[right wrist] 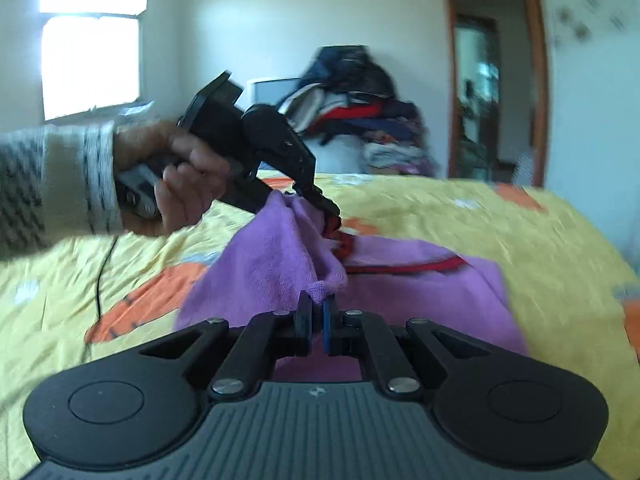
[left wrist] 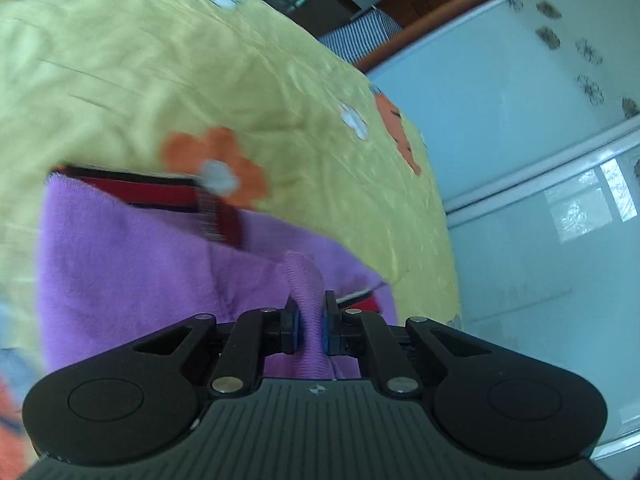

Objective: Fold small clothes

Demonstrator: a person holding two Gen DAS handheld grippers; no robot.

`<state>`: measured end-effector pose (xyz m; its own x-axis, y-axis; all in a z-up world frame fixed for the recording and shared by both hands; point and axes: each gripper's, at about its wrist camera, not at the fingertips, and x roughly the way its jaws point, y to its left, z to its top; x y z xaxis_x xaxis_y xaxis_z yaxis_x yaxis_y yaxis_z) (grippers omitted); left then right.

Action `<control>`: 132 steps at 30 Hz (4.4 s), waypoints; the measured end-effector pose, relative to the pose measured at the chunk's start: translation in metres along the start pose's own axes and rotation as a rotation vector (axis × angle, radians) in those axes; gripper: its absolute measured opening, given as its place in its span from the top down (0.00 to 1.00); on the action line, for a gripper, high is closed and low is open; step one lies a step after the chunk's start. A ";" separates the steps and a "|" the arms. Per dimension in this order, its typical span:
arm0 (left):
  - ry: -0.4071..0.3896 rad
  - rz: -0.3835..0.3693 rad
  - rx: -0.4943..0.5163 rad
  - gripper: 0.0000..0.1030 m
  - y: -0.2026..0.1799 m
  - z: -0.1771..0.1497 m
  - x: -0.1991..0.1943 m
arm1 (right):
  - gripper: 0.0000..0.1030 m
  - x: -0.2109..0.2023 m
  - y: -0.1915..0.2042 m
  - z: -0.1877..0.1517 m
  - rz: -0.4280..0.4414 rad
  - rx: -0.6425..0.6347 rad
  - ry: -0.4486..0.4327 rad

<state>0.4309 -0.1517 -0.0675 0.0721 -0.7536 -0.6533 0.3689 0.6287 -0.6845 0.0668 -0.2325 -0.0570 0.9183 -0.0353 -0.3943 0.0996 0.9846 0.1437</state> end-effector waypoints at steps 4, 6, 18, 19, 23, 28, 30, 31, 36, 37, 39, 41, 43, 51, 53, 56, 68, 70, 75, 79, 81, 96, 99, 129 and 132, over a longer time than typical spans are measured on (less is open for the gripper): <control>0.040 0.002 0.016 0.95 -0.029 0.000 0.050 | 0.96 -0.006 -0.038 -0.008 -0.043 0.086 -0.001; 0.069 0.014 0.032 0.95 -0.039 -0.003 0.074 | 0.96 -0.011 -0.055 -0.011 -0.074 0.116 -0.007; 0.124 0.234 0.271 0.90 -0.090 -0.005 0.075 | 0.96 -0.022 -0.088 -0.053 -0.104 0.209 0.086; 0.148 0.251 0.271 0.71 -0.092 -0.005 0.077 | 0.96 -0.018 -0.091 -0.055 -0.094 0.231 0.100; 0.188 0.348 0.333 0.09 -0.104 -0.016 0.092 | 0.94 -0.014 -0.094 -0.055 -0.072 0.245 0.118; 0.218 0.537 0.439 0.24 -0.116 -0.034 0.124 | 0.94 -0.018 -0.093 -0.057 -0.053 0.271 0.112; 0.189 0.618 0.505 0.49 -0.120 -0.042 0.131 | 0.94 -0.015 -0.095 -0.057 -0.044 0.277 0.116; 0.173 0.635 0.528 0.64 -0.121 -0.043 0.131 | 0.93 -0.013 -0.095 -0.056 -0.039 0.276 0.125; 0.102 0.594 0.555 0.91 -0.125 -0.048 0.110 | 0.95 -0.017 -0.097 -0.051 -0.001 0.272 0.075; 0.085 0.575 0.548 0.91 -0.125 -0.048 0.105 | 0.95 -0.017 -0.096 -0.048 0.011 0.264 0.064; 0.052 0.548 0.519 0.91 -0.129 -0.047 0.098 | 0.96 -0.021 -0.095 -0.038 0.014 0.246 0.020; 0.032 0.519 0.480 0.91 -0.136 -0.043 0.099 | 0.96 -0.026 -0.095 -0.026 0.001 0.223 -0.017; 0.029 0.498 0.463 0.91 -0.144 -0.040 0.109 | 0.96 -0.032 -0.102 -0.017 -0.012 0.232 -0.042; 0.069 0.526 0.507 0.92 -0.160 -0.048 0.162 | 0.96 -0.029 -0.125 -0.052 -0.077 0.294 0.088; 0.071 0.535 0.523 0.92 -0.161 -0.052 0.173 | 0.97 -0.026 -0.127 -0.061 -0.093 0.314 0.110; 0.070 0.497 0.526 0.92 -0.162 -0.053 0.182 | 0.96 -0.018 -0.134 -0.063 -0.070 0.360 0.164; -0.126 0.312 0.495 0.00 -0.144 -0.082 0.017 | 0.04 0.040 -0.213 0.023 0.289 0.339 0.022; -0.100 0.347 0.485 0.00 -0.121 -0.108 0.004 | 0.09 0.087 -0.220 0.031 0.376 0.404 0.100; -0.100 0.416 0.536 0.00 -0.087 -0.163 0.006 | 0.85 0.158 -0.214 0.034 0.401 0.444 0.246; -0.081 0.467 0.631 0.00 -0.076 -0.189 0.027 | 0.96 0.163 -0.207 0.035 0.221 0.322 0.267; -0.095 0.519 0.704 0.00 -0.077 -0.202 0.035 | 0.96 0.167 -0.214 0.027 0.137 0.309 0.306; -0.071 0.515 0.723 0.00 -0.071 -0.237 0.027 | 0.99 0.088 -0.188 0.000 0.260 0.246 0.311; -0.061 0.489 0.668 0.00 -0.069 -0.237 0.016 | 0.90 0.060 -0.184 0.014 0.111 0.186 0.256; -0.028 0.462 0.582 0.00 -0.045 -0.250 0.003 | 0.97 0.011 -0.211 -0.052 0.226 0.477 0.297; -0.011 0.467 0.567 0.00 -0.048 -0.249 -0.001 | 0.83 0.007 -0.210 -0.048 0.216 0.450 0.310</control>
<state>0.1819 -0.1332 -0.1141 0.3470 -0.4347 -0.8310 0.7198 0.6915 -0.0611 0.0341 -0.4315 -0.1341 0.7878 0.2762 -0.5506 0.1379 0.7921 0.5947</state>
